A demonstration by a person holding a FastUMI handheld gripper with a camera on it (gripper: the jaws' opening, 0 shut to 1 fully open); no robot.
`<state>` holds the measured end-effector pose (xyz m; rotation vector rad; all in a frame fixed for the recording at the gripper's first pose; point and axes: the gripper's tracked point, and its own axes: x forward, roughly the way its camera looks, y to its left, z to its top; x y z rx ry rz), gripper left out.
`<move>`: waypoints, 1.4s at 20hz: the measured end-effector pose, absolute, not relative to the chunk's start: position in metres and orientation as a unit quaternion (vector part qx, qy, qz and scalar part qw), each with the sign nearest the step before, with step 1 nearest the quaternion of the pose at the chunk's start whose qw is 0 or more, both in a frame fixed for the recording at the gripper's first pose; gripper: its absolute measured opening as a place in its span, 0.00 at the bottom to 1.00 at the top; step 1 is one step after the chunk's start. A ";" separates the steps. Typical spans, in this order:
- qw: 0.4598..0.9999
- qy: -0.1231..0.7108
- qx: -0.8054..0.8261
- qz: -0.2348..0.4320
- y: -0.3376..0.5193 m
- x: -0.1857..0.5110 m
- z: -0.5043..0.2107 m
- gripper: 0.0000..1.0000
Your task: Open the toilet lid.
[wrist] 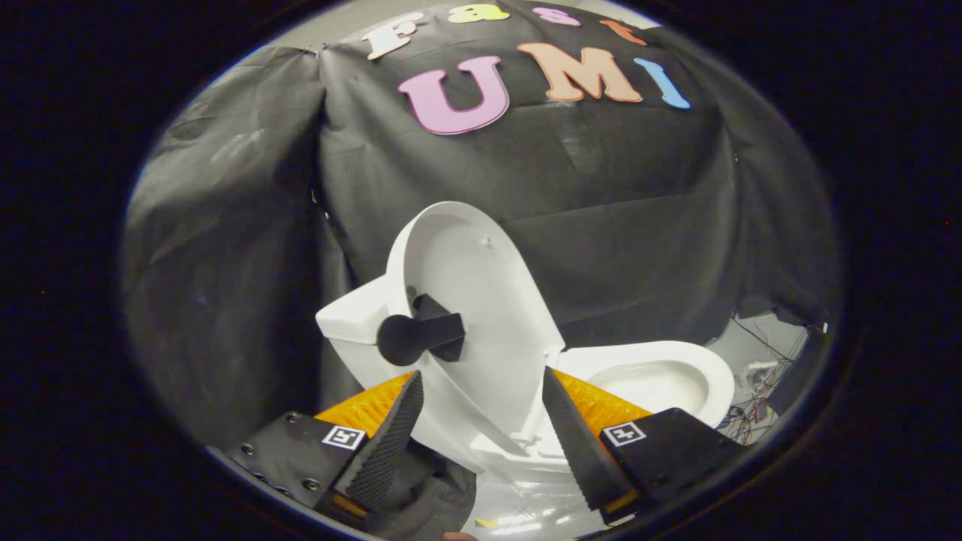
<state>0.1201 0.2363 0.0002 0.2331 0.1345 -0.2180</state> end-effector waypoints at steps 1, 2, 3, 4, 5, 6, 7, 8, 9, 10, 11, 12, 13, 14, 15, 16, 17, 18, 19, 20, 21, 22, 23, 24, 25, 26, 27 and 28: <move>0.984 0.064 0.120 -0.115 0.228 0.115 0.001 0.99; 0.983 0.059 0.129 -0.120 0.222 0.107 0.002 0.99; 0.982 0.048 0.137 -0.124 0.215 0.101 0.005 0.99; 0.980 0.042 0.141 -0.133 0.206 0.092 0.006 0.99; 0.979 0.037 0.143 -0.141 0.198 0.085 0.006 0.99; 0.978 0.035 0.145 -0.145 0.190 0.079 0.006 0.99; 0.978 0.034 0.144 -0.151 0.183 0.074 0.006 0.99; 0.977 0.037 0.138 -0.157 0.175 0.069 0.004 0.99; 0.977 0.039 0.133 -0.160 0.169 0.065 0.004 0.99; 0.978 0.040 0.129 -0.160 0.164 0.062 0.004 0.99; 0.979 0.038 0.128 -0.153 0.162 0.061 0.007 0.99; 0.981 0.038 0.122 -0.148 0.160 0.060 0.007 0.99; 0.982 0.044 0.110 -0.147 0.157 0.057 0.004 0.99; 0.983 0.052 0.093 -0.146 0.151 0.055 0.000 0.99; 0.985 0.059 0.078 -0.144 0.146 0.051 -0.004 0.99; 0.986 0.067 0.064 -0.142 0.141 0.047 -0.008 0.99; 0.984 0.075 0.059 -0.151 0.130 0.042 -0.012 0.99; 0.984 0.075 0.059 -0.153 0.122 0.037 -0.016 0.99; 0.984 0.074 0.057 -0.152 0.117 0.035 -0.016 0.99; 0.984 0.076 0.052 -0.155 0.112 0.035 -0.020 0.99; 0.983 0.082 0.042 -0.158 0.106 0.033 -0.024 0.99; 0.983 0.086 0.037 -0.158 0.101 0.032 -0.028 0.99; 0.984 0.086 0.037 -0.155 0.096 0.031 -0.030 0.99; 0.984 0.086 0.040 -0.148 0.095 0.030 -0.030 0.99; 0.985 0.085 0.039 -0.144 0.093 0.030 -0.029 0.99; 0.985 0.087 0.033 -0.144 0.087 0.030 -0.029 0.99; 0.985 0.091 0.024 -0.144 0.081 0.029 -0.030 0.99; 0.985 0.095 0.016 -0.144 0.075 0.027 -0.031 0.99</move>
